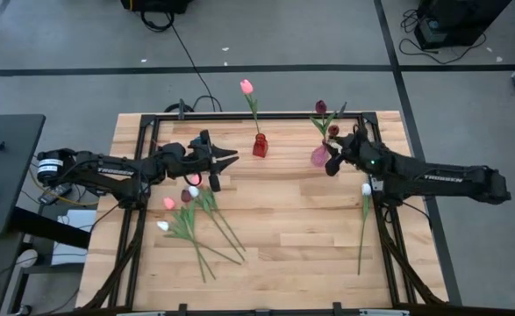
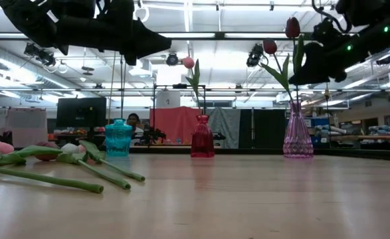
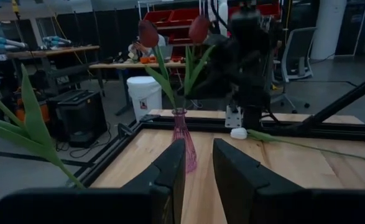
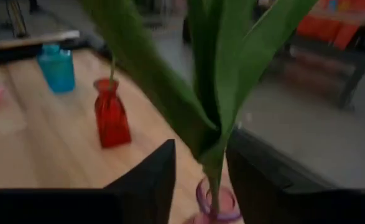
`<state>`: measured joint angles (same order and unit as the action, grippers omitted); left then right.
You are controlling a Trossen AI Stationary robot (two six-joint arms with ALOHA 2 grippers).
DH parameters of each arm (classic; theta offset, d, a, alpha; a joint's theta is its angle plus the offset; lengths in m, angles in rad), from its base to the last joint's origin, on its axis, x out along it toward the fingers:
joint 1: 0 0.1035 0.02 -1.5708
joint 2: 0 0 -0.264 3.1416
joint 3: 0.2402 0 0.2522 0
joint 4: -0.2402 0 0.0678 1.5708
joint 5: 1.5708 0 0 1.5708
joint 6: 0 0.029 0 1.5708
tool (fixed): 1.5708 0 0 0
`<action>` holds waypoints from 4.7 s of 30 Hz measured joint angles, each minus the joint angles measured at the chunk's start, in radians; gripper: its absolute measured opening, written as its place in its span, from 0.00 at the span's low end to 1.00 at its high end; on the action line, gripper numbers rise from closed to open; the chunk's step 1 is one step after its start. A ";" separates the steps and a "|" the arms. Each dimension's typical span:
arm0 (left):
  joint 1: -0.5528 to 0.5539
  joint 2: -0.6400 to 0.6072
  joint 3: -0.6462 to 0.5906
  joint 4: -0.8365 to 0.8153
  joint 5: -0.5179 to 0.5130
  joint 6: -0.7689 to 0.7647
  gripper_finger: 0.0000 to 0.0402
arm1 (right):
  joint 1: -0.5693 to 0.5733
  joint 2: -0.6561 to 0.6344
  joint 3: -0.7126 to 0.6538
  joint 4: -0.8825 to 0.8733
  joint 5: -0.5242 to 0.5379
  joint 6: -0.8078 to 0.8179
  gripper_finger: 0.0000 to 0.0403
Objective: Sort flowers into vase by color
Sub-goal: Put the right red flower into the pink vase, then put the right white flower into the blue vase
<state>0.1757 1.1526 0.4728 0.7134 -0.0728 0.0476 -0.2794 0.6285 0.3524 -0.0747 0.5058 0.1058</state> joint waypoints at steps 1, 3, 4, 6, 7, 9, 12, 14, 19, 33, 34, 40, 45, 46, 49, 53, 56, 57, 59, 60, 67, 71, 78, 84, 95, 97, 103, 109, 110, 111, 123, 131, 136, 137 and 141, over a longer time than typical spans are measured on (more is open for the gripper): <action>0.000 0.000 0.000 -0.009 0.001 -0.001 0.22 | 0.000 0.000 0.038 -0.079 -0.010 0.030 0.42; 0.000 0.000 0.000 -0.021 0.002 -0.001 0.22 | 0.001 0.000 0.110 -0.244 -0.024 0.102 0.46; 0.000 0.000 0.000 -0.023 0.003 -0.001 0.22 | 0.001 0.004 0.140 -0.318 -0.035 0.140 0.47; 0.000 0.000 0.000 -0.024 0.003 0.002 0.22 | 0.001 0.014 0.191 -0.437 -0.073 0.211 0.49; 0.000 0.000 0.000 -0.026 0.003 0.006 0.22 | 0.001 0.023 0.214 -0.498 -0.097 0.251 0.49; 0.001 0.000 0.000 -0.027 0.002 0.026 0.22 | 0.001 0.048 0.266 -0.629 -0.156 0.348 0.50; 0.001 0.000 0.000 -0.027 0.002 0.044 0.22 | 0.002 0.111 0.336 -0.881 -0.274 0.524 0.48; 0.001 0.000 0.000 -0.024 0.002 0.054 0.22 | 0.006 0.159 0.357 -1.031 -0.373 0.642 0.46; 0.001 0.000 0.000 -0.019 0.002 0.056 0.22 | 0.069 0.271 0.333 -1.141 -0.564 0.792 0.41; 0.001 0.000 0.000 -0.055 0.002 0.064 0.22 | 0.336 0.534 0.339 -1.001 -0.759 1.080 0.35; 0.001 0.000 0.000 -0.060 0.002 0.065 0.22 | 0.369 0.543 0.342 -0.992 -0.765 1.120 0.35; 0.001 0.000 0.000 -0.084 0.004 0.076 0.22 | 0.532 0.586 0.355 -0.945 -0.771 1.354 0.35; 0.000 0.000 0.000 -0.119 0.006 0.074 0.22 | 0.652 0.615 0.355 -0.936 -0.768 1.509 0.35; 0.000 0.000 0.000 -0.129 0.006 0.074 0.22 | 0.676 0.616 0.355 -0.936 -0.762 1.535 0.35; 0.000 0.000 0.000 -0.149 0.006 0.073 0.22 | 0.739 0.617 0.355 -0.958 -0.747 1.609 0.34; 0.000 0.000 0.000 -0.149 0.006 0.075 0.22 | 0.790 0.617 0.325 -1.003 -0.785 1.701 0.32; 0.000 0.000 0.000 -0.149 0.006 0.076 0.22 | 0.806 0.617 0.287 -1.004 -0.814 1.751 0.30; 0.000 0.000 0.000 -0.149 0.006 0.077 0.22 | 0.809 0.617 0.276 -0.999 -0.813 1.764 0.30; 0.000 0.000 0.000 -0.149 0.006 0.077 0.22 | 0.809 0.617 0.263 -0.990 -0.799 1.786 0.29; 0.000 0.000 0.000 -0.149 0.006 0.077 0.22 | 0.809 0.617 0.259 -0.987 -0.786 1.793 0.29; 0.000 0.000 0.000 -0.156 0.006 0.077 0.22 | 0.809 0.648 0.251 -0.978 -0.720 1.826 0.29; 0.000 0.000 0.000 -0.167 0.006 0.078 0.22 | 0.809 0.699 0.251 -0.948 -0.713 1.823 0.29; 0.000 0.000 0.000 -0.169 0.006 0.078 0.22 | 0.813 0.756 0.251 -0.947 -0.716 1.804 0.28; 0.000 0.000 0.000 -0.169 0.006 0.078 0.22 | 0.837 0.755 0.206 -0.851 -0.727 1.826 0.21; 0.000 0.000 0.000 -0.168 0.006 0.078 0.22 | 0.844 0.718 0.244 -0.828 -0.742 1.797 0.04; 0.000 0.000 0.000 -0.170 0.006 0.078 0.22 | 0.845 0.708 0.270 -0.822 -0.714 1.763 0.03; 0.000 0.000 0.000 -0.165 0.143 0.072 0.22 | 0.844 0.707 0.361 -0.720 -0.480 1.573 0.02; -0.001 -0.001 -0.092 0.060 0.338 0.019 0.22 | 0.818 0.707 0.393 -0.477 -0.275 1.269 0.02; 0.000 -0.001 -0.121 0.125 0.333 0.008 0.22 | 0.806 0.707 0.393 -0.449 -0.251 1.232 0.02; 0.003 -0.001 -0.150 0.189 0.313 0.000 0.22 | 0.790 0.708 0.393 -0.428 -0.229 1.196 0.02; 0.048 -0.097 -0.215 0.122 0.174 -0.024 0.22 | 0.526 0.727 0.393 -0.102 -0.193 0.645 0.02; 0.049 -0.290 -0.196 -0.007 0.179 0.023 0.22 | 0.392 0.830 0.394 0.187 -0.242 0.334 0.02; 0.052 -0.377 -0.196 -0.064 0.152 0.022 0.22 | 0.304 0.903 0.394 0.355 -0.344 0.215 0.02; 0.053 -0.379 -0.196 -0.086 0.138 0.015 0.22 | 0.289 0.916 0.394 0.380 -0.362 0.196 0.02; 0.053 -0.377 -0.196 -0.190 0.092 -0.039 0.22 | 0.245 0.965 0.394 0.497 -0.398 0.127 0.02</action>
<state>0.2283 0.7753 0.2768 0.5232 0.0194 0.0085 -0.0342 1.5934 0.7460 0.4219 0.1076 0.2326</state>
